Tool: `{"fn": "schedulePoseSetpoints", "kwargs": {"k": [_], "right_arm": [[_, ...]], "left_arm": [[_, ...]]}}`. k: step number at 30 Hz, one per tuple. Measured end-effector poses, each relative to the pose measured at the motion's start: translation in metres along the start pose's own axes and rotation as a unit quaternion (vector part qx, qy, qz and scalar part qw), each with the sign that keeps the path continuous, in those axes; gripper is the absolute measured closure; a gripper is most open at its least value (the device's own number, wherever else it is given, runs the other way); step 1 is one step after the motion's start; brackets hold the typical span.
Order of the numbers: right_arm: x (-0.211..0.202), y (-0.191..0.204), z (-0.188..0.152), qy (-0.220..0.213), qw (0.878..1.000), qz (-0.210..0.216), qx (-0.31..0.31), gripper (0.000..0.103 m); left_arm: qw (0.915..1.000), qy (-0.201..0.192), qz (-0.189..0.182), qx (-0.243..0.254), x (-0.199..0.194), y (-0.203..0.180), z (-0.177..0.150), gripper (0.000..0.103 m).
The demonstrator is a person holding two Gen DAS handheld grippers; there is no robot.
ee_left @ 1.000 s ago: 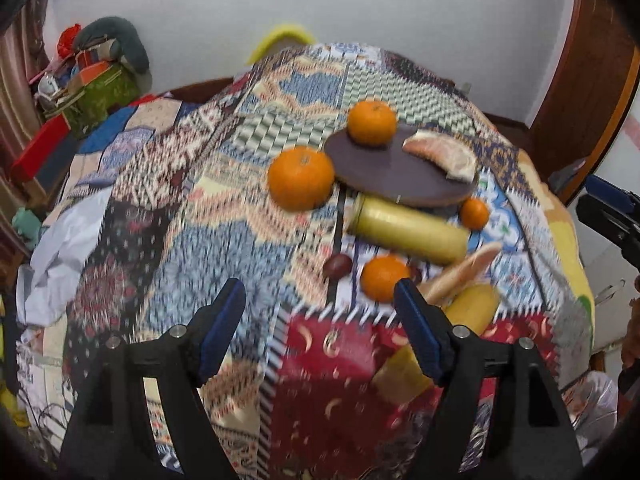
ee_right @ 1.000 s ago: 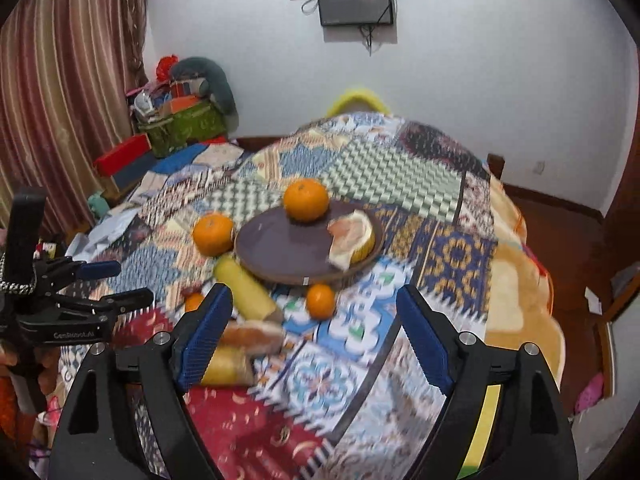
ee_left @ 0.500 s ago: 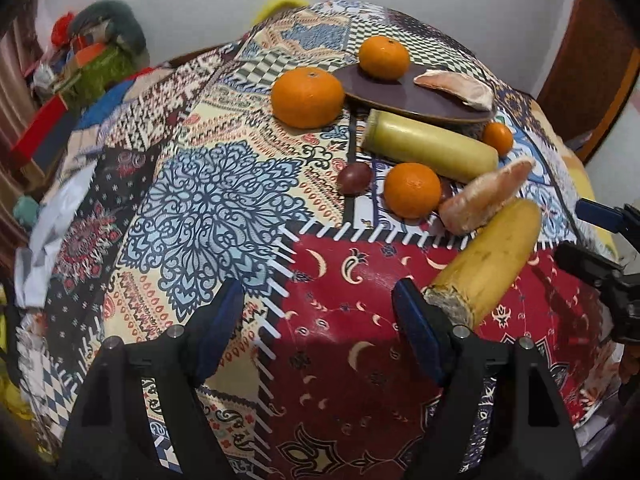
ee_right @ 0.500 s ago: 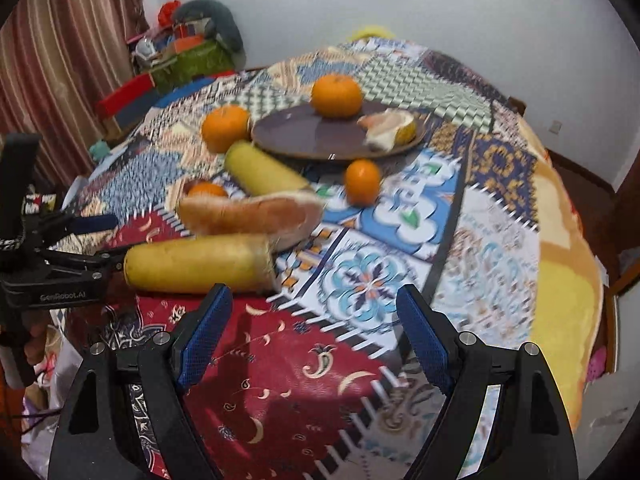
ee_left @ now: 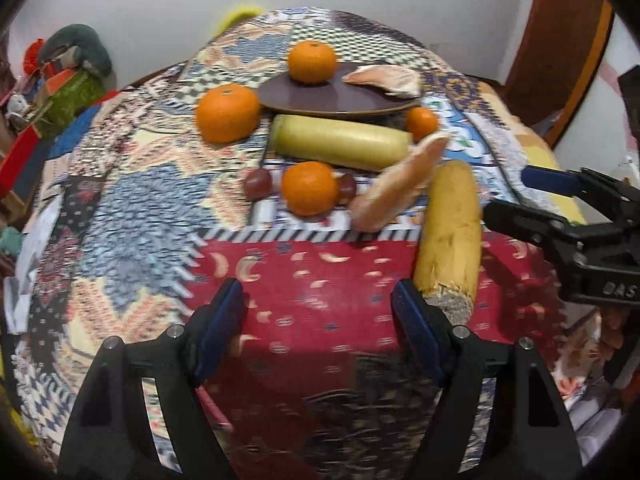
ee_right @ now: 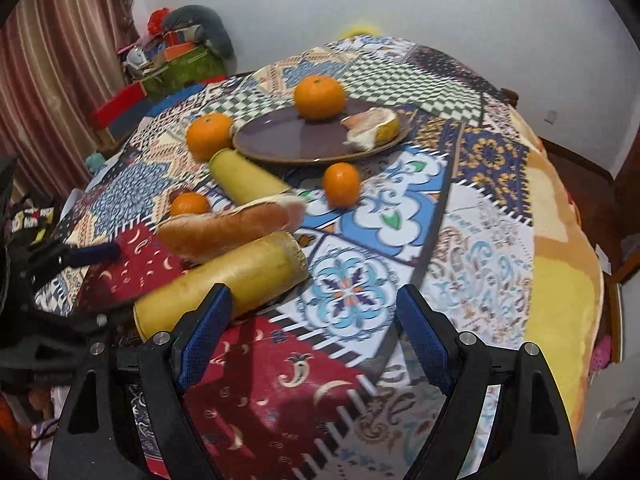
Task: Organize fruits
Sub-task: 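Move the right tool to the yellow corn cob while the left tool approaches the bread roll, then close the right tool on the corn cob while the left tool grips the bread roll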
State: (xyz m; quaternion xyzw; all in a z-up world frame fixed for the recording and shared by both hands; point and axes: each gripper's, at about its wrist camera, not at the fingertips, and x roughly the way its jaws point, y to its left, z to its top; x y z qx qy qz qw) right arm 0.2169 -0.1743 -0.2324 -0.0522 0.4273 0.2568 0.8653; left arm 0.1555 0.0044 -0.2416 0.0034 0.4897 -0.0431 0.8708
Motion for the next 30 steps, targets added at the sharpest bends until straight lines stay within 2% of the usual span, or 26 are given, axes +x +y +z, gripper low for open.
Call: {"fn": "schedulePoseSetpoints", "kwargs": {"k": [2,4,9,15,17,22,25,27,29,30], "right_arm": [[-0.004,-0.005,0.002,-0.001,1.0,0.002,0.007,0.021],[-0.007,-0.007,0.003,-0.003,1.0,0.003,0.012,0.021],[-0.012,-0.002,0.004,-0.006,1.0,0.011,0.012,0.021],[0.0,0.017,0.006,0.004,1.0,0.031,-0.003,0.021],[0.007,0.019,0.006,0.01,0.999,0.039,0.006,0.021],[0.024,0.021,0.001,0.036,0.998,0.048,0.022,0.021],[0.025,0.021,0.0,0.037,0.998,0.042,0.015,0.021],[0.024,0.021,0.0,0.036,0.998,0.043,0.01,0.027],[0.022,0.021,0.0,0.038,0.997,0.061,0.006,0.042],[0.021,0.022,0.0,0.038,0.997,0.066,0.003,0.043]], "left_arm": [[0.9994,0.007,-0.033,-0.003,0.003,-0.006,0.001,0.027],[0.9989,0.006,-0.047,-0.002,0.004,-0.014,0.003,0.027],[0.999,-0.008,-0.044,-0.005,0.0,-0.021,0.003,0.027],[0.9989,-0.032,-0.02,-0.027,-0.016,0.003,-0.002,0.027],[0.999,-0.034,-0.007,-0.03,-0.018,0.009,-0.004,0.029],[0.9983,-0.039,-0.007,-0.041,-0.02,0.022,-0.007,0.037],[0.9981,-0.039,-0.007,-0.047,-0.021,0.026,-0.007,0.04],[0.9981,-0.042,-0.006,-0.045,-0.022,0.025,-0.007,0.04],[0.9981,-0.045,-0.005,-0.041,-0.022,0.022,-0.005,0.04],[0.9981,-0.047,-0.005,-0.039,-0.023,0.021,-0.003,0.04]]}}
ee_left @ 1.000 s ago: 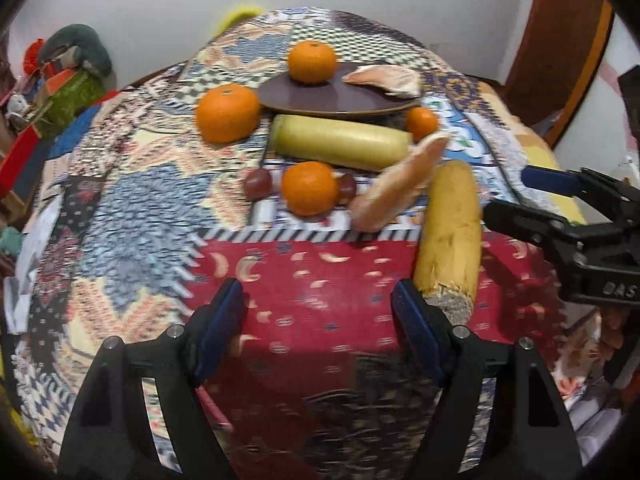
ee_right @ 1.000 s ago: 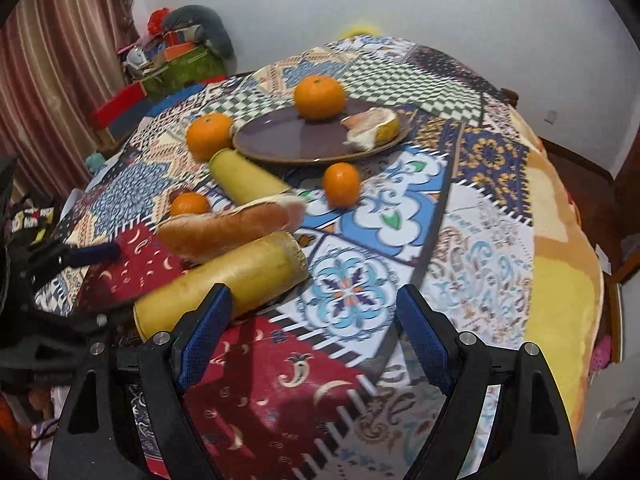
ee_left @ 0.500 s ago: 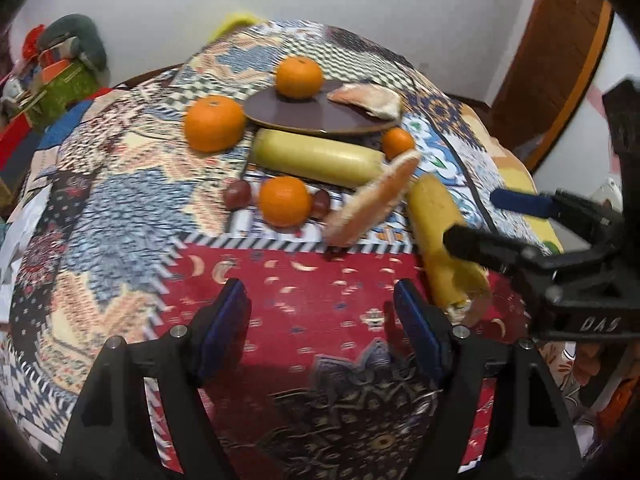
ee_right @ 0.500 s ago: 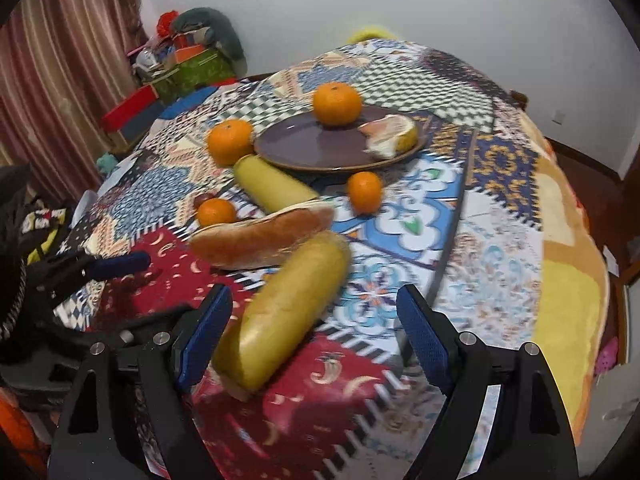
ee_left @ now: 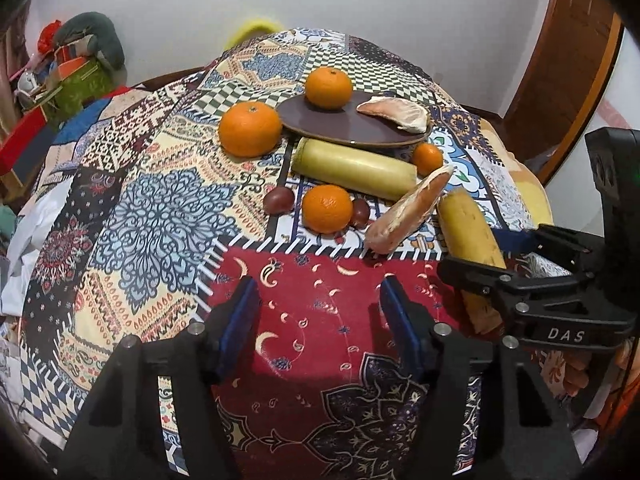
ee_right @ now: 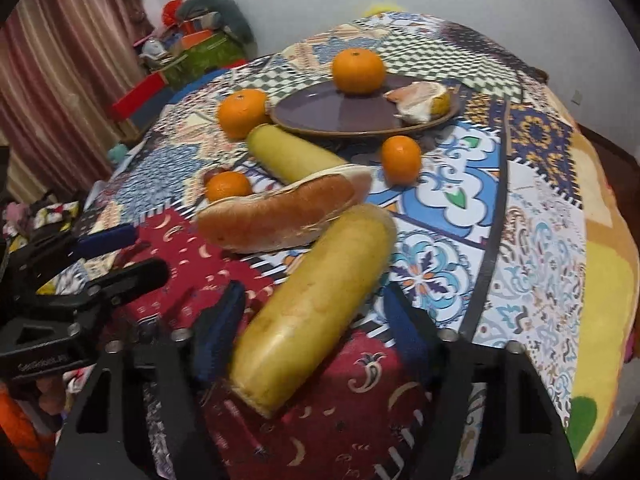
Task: Organize fruits
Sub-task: 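Close the right tool on the corn cob while the left tool grips the bread roll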
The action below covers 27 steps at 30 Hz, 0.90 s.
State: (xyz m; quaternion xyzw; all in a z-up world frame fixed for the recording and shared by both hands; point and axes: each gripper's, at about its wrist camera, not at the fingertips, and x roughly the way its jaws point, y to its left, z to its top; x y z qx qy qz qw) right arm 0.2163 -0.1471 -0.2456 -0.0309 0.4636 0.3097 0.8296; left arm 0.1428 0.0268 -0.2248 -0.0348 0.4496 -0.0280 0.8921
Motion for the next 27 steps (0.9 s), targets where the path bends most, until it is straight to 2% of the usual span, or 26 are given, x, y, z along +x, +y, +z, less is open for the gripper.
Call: {"fn": "schedulePoseSetpoints", "kwargs": {"k": [6,9,13,21,23,25,27], "right_arm": [[-0.014,-0.011,-0.01,-0.009,1.0,0.004,0.001,0.059],[-0.025,-0.022,-0.016,-0.015,1.0,-0.011,0.003,0.068],[-0.032,-0.039,-0.017,-0.019,0.999,-0.029,0.012,0.069],[-0.029,-0.042,-0.013,-0.029,0.999,-0.024,0.024,0.069],[-0.029,-0.043,-0.014,-0.031,0.999,-0.02,0.027,0.069],[-0.03,-0.044,-0.014,-0.033,0.999,-0.017,0.03,0.069],[-0.031,-0.046,-0.015,-0.034,0.999,-0.015,0.034,0.069]], "left_arm": [[0.9999,-0.006,-0.005,0.009,0.003,-0.009,0.008,0.043],[0.9999,-0.004,-0.007,0.012,0.007,-0.013,0.011,0.043],[0.9999,-0.002,-0.009,0.014,0.013,-0.017,0.016,0.043],[0.9994,0.001,-0.017,0.032,0.027,-0.034,0.032,0.045],[0.9991,0.001,-0.019,0.038,0.03,-0.037,0.035,0.053],[0.9989,0.011,-0.028,0.034,0.036,-0.038,0.036,0.073],[0.9988,0.019,-0.036,0.028,0.039,-0.038,0.035,0.074]]}}
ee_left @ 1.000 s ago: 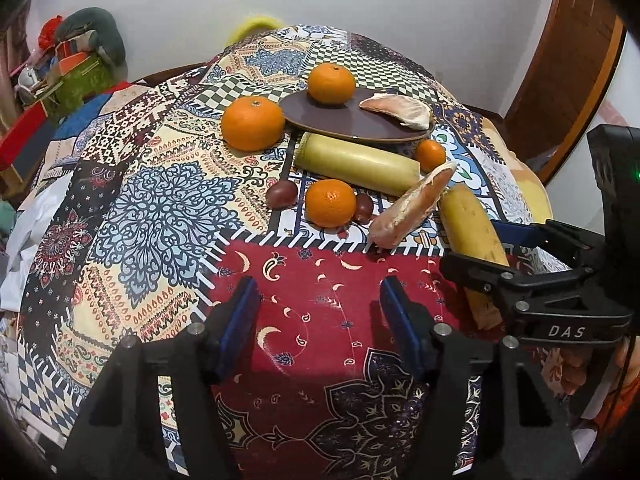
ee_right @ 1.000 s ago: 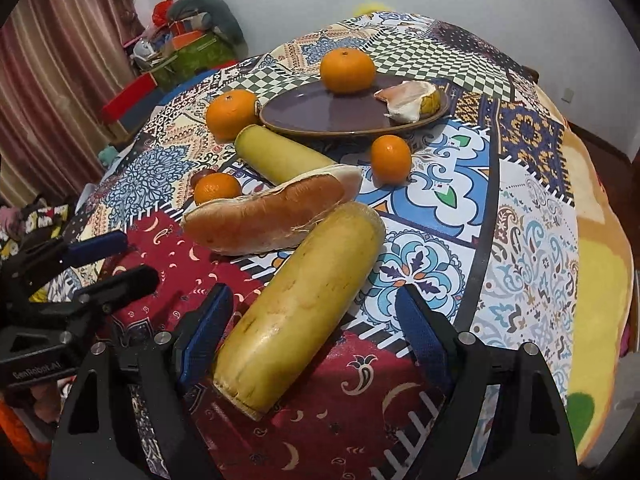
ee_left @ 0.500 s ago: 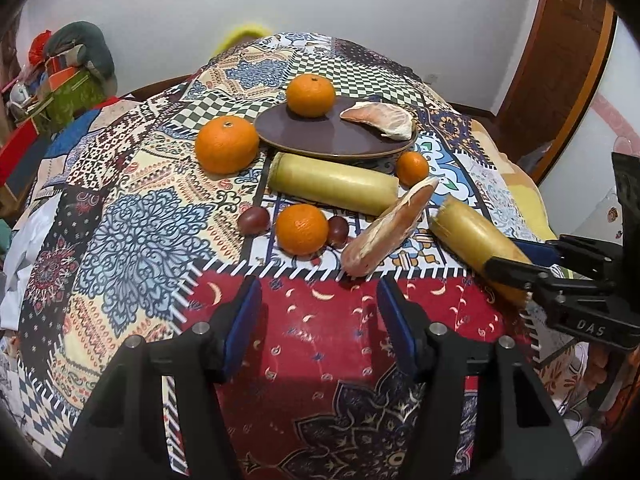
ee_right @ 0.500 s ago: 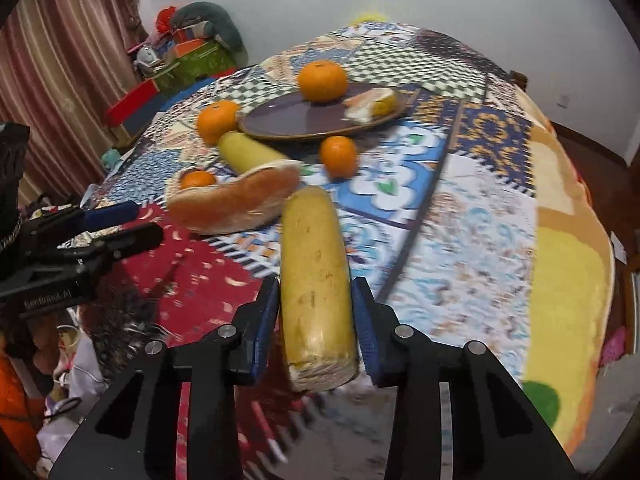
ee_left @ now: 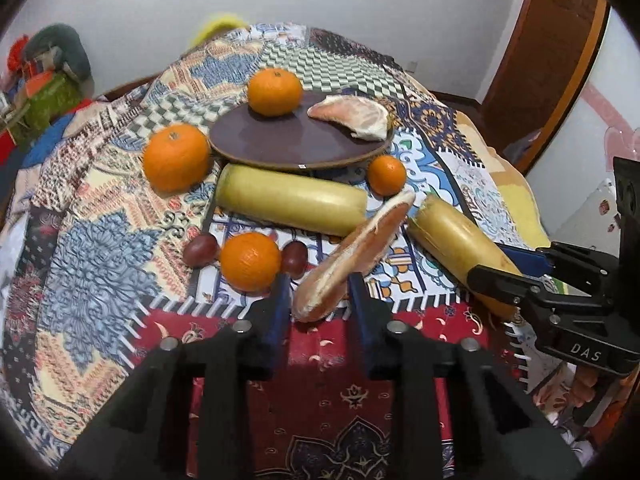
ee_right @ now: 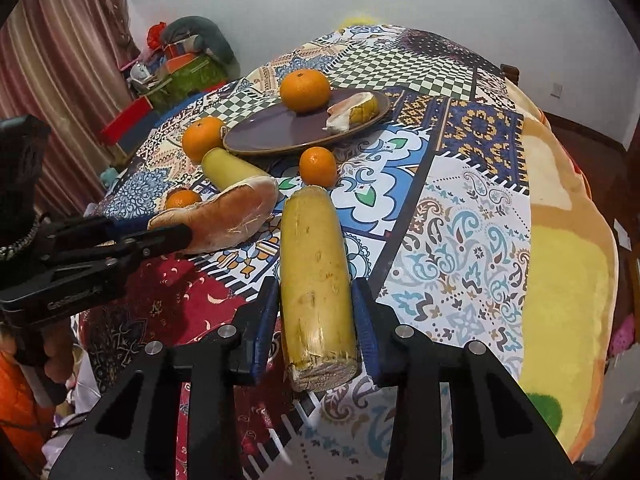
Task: Organize fruits
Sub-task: 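Close the right tool on the corn cob while the left tool grips the bread roll, then carry the corn cob with the right tool while the left tool carries the bread roll to the plate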
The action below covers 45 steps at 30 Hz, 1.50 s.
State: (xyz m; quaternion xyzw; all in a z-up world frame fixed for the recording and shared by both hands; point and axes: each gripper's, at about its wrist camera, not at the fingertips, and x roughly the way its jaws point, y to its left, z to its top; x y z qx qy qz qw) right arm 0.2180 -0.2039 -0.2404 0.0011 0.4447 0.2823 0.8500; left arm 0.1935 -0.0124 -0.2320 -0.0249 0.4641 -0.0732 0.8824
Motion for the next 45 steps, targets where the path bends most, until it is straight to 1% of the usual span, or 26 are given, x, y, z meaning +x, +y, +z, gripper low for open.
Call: {"fn": "schedulePoseSetpoints", "kwargs": {"k": [2,4,7,11,17,23,26,31,36,41,45], "right_arm": [[-0.001,-0.001,-0.001,0.0,1.0,0.0,0.0,0.069],[-0.003,0.0,-0.002,0.0,1.0,-0.003,-0.003,0.069],[-0.006,0.0,-0.004,0.0,1.0,-0.007,-0.007,0.069],[-0.01,-0.003,-0.007,-0.001,1.0,-0.006,-0.005,0.069],[-0.017,-0.003,-0.012,-0.001,1.0,-0.01,-0.013,0.069],[-0.017,-0.006,-0.012,0.001,1.0,-0.005,-0.01,0.069],[-0.016,-0.005,-0.012,0.002,1.0,-0.005,-0.014,0.069],[-0.014,-0.007,-0.01,0.005,1.0,0.0,-0.013,0.069],[-0.01,-0.009,-0.006,0.009,1.0,0.008,-0.008,0.069],[-0.004,-0.01,-0.002,0.01,1.0,0.015,-0.005,0.069],[0.004,-0.008,0.0,0.014,1.0,0.014,-0.007,0.068]], "left_arm": [[1.0,0.0,-0.001,0.003,-0.002,-0.001,-0.001,0.077],[1.0,-0.001,-0.002,0.008,-0.007,-0.004,-0.004,0.081],[0.9997,-0.006,0.006,0.021,-0.019,-0.01,-0.011,0.085],[0.9997,-0.005,0.009,0.024,-0.033,-0.012,-0.024,0.087],[0.9998,0.007,-0.003,0.015,-0.046,-0.012,-0.04,0.087],[0.9996,0.019,0.0,0.022,-0.046,-0.015,-0.041,0.087],[0.9993,0.027,-0.004,0.024,-0.042,-0.014,-0.037,0.084],[0.9989,0.04,-0.003,0.025,-0.03,-0.011,-0.029,0.073],[0.9985,0.051,-0.007,0.015,-0.014,-0.002,-0.022,0.065],[0.9983,0.057,-0.013,0.007,0.0,0.003,-0.015,0.065],[0.9983,0.056,-0.01,0.014,0.009,0.0,-0.01,0.065]]}}
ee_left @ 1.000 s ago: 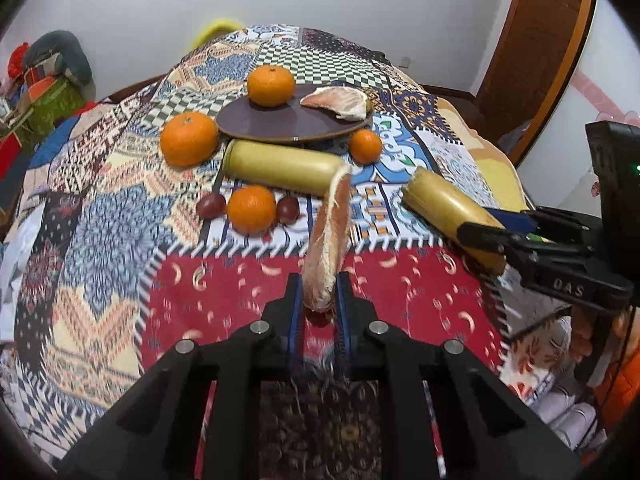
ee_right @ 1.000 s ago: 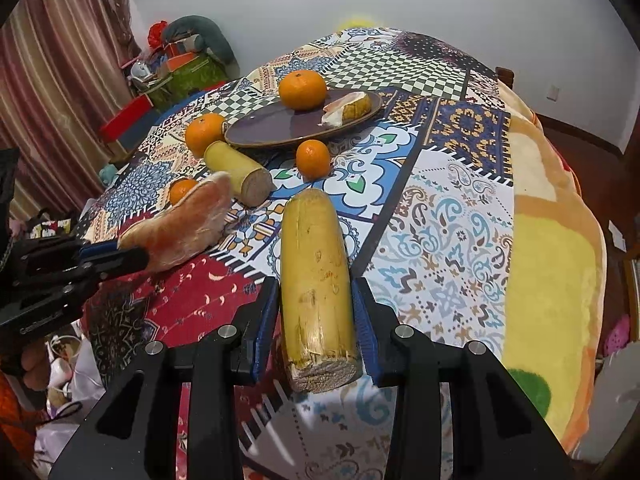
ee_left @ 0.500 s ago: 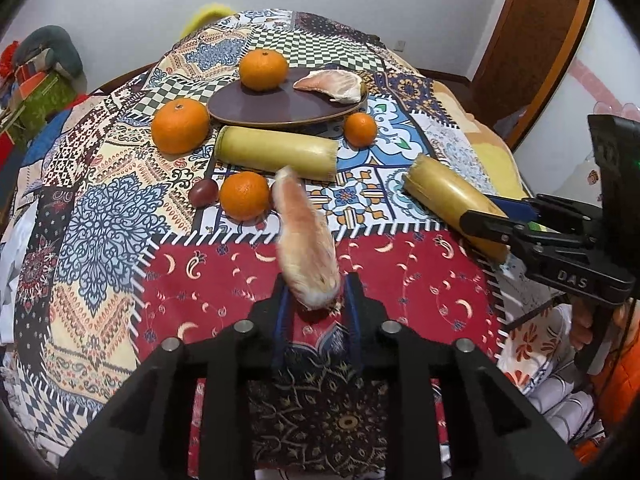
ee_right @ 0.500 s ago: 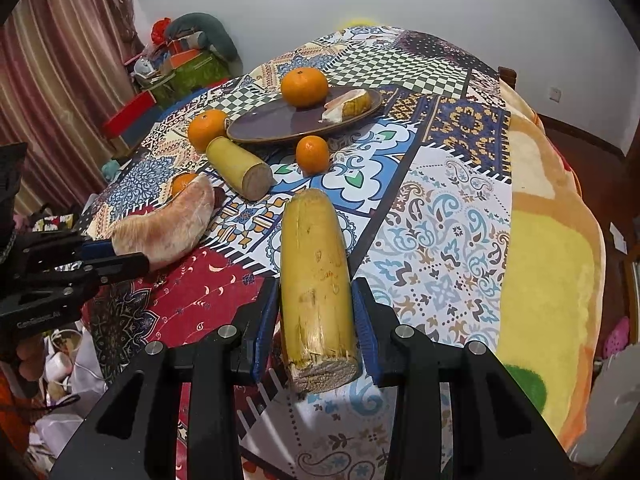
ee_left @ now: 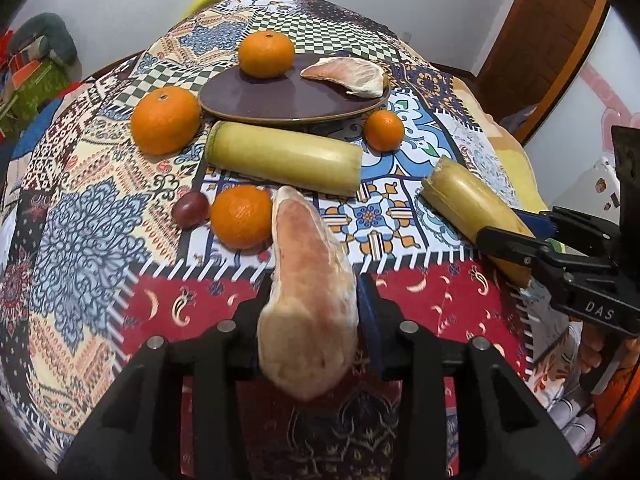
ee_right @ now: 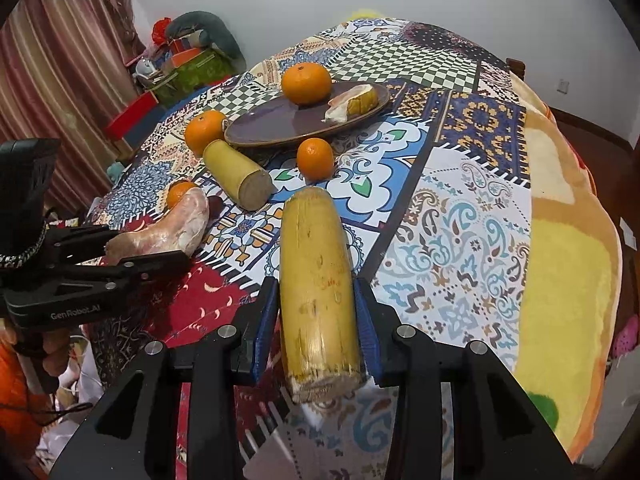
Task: Organize fruits
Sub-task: 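Carry the corn cob with the right tool while the left tool carries the bread roll to the plate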
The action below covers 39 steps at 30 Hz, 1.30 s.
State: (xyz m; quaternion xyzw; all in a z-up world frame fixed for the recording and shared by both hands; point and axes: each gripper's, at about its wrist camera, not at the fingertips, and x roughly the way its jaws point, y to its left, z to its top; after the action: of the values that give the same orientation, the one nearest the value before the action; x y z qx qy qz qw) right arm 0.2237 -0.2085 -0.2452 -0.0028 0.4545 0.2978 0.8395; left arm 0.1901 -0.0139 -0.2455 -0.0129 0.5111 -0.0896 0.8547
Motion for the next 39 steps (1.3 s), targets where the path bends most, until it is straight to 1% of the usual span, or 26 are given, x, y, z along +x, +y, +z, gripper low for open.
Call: {"fn": "schedulePoseSetpoints", "kwargs": {"k": [7,12,16,19,23,29,39], "right_arm": [[0.005,0.001,0.004,-0.005,1.0,0.0,-0.004,0.067],[0.003,0.001,0.004,-0.009,1.0,-0.002,-0.002,0.068],[0.002,0.002,0.004,-0.011,1.0,-0.008,-0.001,0.068],[0.0,0.003,0.004,-0.014,1.0,-0.01,0.001,0.068],[-0.007,0.004,0.004,-0.022,1.0,-0.01,0.003,0.068],[-0.019,0.011,0.012,-0.042,0.999,-0.012,-0.004,0.068],[-0.027,0.02,0.041,-0.077,0.997,-0.009,-0.018,0.068]], "left_arm": [[0.9999,-0.009,-0.004,-0.004,0.007,0.0,0.005,0.065],[0.9998,-0.017,0.0,-0.008,0.006,0.001,0.004,0.07],[0.9991,-0.031,0.024,0.015,0.0,-0.009,0.0,0.071],[0.999,-0.035,0.024,0.014,-0.002,-0.01,-0.001,0.071],[0.9986,-0.048,0.023,0.001,-0.012,-0.005,0.0,0.071],[0.9965,-0.079,0.025,-0.006,-0.037,-0.001,0.005,0.071],[0.9915,-0.128,0.021,-0.015,-0.064,0.006,0.03,0.071]]}}
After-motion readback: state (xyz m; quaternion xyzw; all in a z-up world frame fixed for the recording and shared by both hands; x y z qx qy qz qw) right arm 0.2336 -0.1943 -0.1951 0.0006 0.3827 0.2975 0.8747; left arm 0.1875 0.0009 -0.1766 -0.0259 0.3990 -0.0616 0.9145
